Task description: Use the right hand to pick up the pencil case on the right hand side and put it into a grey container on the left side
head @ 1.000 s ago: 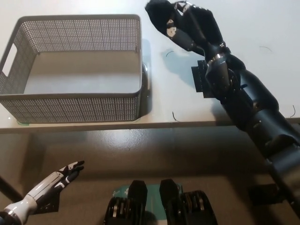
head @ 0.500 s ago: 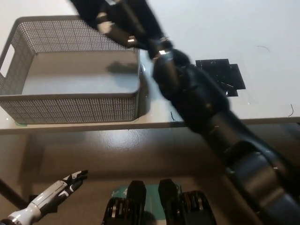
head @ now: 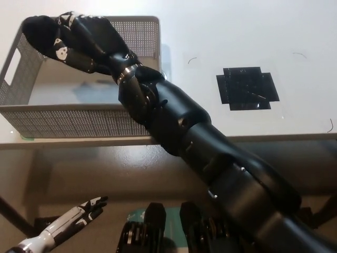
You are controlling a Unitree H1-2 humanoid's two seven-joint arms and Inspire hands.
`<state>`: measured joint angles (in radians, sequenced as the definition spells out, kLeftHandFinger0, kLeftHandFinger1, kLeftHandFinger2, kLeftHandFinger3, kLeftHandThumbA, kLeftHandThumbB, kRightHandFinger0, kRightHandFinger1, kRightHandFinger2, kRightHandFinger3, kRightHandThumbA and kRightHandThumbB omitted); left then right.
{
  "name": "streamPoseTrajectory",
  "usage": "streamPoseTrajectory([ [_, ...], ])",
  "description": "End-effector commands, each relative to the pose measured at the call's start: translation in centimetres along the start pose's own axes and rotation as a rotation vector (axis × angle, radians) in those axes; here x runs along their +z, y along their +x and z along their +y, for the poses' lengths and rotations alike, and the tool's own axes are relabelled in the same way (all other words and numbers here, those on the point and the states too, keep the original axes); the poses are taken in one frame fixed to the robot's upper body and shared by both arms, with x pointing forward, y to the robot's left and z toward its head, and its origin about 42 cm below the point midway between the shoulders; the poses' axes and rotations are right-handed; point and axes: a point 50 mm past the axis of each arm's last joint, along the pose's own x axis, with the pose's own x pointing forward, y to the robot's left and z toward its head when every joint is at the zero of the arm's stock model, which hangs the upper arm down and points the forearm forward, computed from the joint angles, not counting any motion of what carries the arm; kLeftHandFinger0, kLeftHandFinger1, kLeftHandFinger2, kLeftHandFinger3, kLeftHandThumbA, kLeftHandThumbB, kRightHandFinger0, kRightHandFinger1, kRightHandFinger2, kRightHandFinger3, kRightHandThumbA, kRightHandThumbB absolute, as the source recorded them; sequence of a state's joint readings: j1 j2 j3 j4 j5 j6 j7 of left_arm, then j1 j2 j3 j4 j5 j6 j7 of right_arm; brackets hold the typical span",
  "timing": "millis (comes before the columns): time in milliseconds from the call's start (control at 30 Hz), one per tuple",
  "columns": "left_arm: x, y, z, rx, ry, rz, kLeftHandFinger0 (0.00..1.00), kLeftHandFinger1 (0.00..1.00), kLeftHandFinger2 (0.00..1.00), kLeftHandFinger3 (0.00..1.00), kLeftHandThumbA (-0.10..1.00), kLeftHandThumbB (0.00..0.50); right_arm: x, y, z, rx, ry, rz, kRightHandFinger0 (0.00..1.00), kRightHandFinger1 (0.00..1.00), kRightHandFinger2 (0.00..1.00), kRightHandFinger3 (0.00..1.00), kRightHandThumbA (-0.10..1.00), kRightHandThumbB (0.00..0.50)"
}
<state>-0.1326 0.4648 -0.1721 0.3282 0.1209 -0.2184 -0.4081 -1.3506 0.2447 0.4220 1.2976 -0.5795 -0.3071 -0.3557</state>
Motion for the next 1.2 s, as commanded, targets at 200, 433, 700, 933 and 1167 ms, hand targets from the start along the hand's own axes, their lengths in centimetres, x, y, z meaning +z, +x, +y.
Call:
streamPoseTrajectory([
  [200,1.5,1.0,1.2,-0.035,0.085,-0.007,1.00,1.00,1.00,1.00,1.00,0.328,0.1,1.8,-2.7,0.156,-0.062,0.083,1.00,1.00,1.00,1.00,1.00,0.500],
  [433,1.6,1.2,1.1,-0.052,0.112,-0.017,1.00,1.00,1.00,1.00,1.00,0.319,-0.9,1.1,-3.0,0.180,0.004,0.063,1.00,1.00,1.00,1.00,1.00,0.500],
  [700,1.0,0.8,1.0,-0.043,0.020,0.015,1.00,1.00,1.00,1.00,1.00,0.300,-0.6,0.1,-5.1,0.123,0.153,-0.002,1.00,1.00,1.00,1.00,1.00,0.500],
  [933,0.9,0.4,0.7,-0.042,0.056,0.041,1.00,1.00,1.00,1.00,1.00,0.214,1.4,-2.7,-11.7,-0.035,0.300,-0.123,1.00,1.00,1.00,1.00,1.00,0.458],
  [1167,-0.1,-0.2,0.0,-0.045,0.054,0.038,1.00,1.00,1.00,1.00,1.00,0.268,1.9,-9.0,-17.9,-0.199,0.374,-0.198,1.00,1.00,1.00,1.00,1.00,0.498],
])
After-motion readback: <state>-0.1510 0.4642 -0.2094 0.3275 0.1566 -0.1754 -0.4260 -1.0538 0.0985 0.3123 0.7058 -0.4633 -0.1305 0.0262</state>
